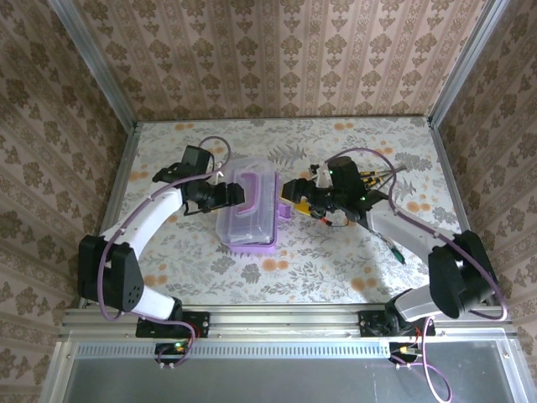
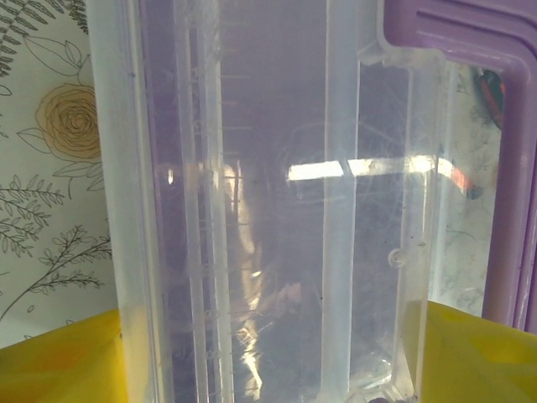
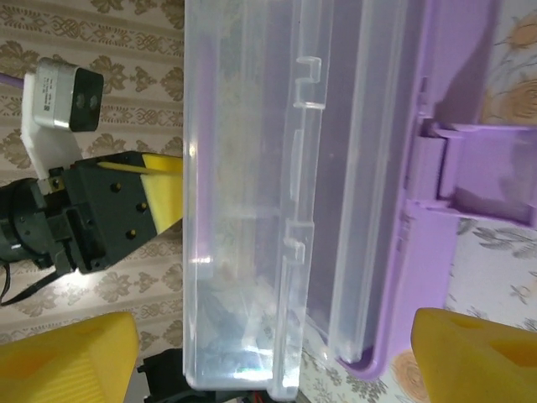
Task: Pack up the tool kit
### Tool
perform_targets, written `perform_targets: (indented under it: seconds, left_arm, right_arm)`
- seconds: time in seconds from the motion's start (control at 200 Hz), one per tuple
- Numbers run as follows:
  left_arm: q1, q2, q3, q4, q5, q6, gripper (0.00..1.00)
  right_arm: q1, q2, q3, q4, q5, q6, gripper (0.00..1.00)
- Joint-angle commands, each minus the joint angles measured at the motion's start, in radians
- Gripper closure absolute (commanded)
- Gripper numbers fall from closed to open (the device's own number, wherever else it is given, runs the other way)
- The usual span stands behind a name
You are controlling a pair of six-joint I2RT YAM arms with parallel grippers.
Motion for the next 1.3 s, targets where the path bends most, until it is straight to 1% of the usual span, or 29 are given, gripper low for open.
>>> perform_targets:
  seconds: [0.0,0.195,0.465,0.67,0.9,1.08,1.295]
  left_arm:
    - [0.019,-0.056,-0.013,0.09,0.079,-0.013,0.33]
    - [0.032,-0.092,-0.065,0.152,0.107,-0.013,0.32]
    - [0.041,-0.101,-0.099,0.198,0.137,-0.024,0.31]
    - [0.042,-0.102,-0.107,0.212,0.146,-0.032,0.31]
    - [0.063,-0.115,-0.124,0.221,0.165,-0.031,0.31]
    - [0.067,-0.113,-0.106,0.205,0.174,-0.012,0.3]
    - [0.07,-0.105,-0.125,0.241,0.194,-0.024,0.3]
  right_arm:
    - [0.02,0.067,0.065,0.066,-0.029,0.035,0.14]
    - [0.042,0.159,0.147,0.095,-0.053,0.067,0.14]
    - [0.091,0.202,0.204,0.09,-0.049,0.067,0.14]
    - [0.095,0.202,0.189,0.126,-0.052,0.089,0.14]
    - [0.086,0.158,0.167,0.036,-0.027,0.013,0.14]
    - [0.075,0.125,0.186,-0.037,-0.038,-0.062,0.14]
    - [0.077,0.15,0.176,0.009,-0.036,-0.01,0.14]
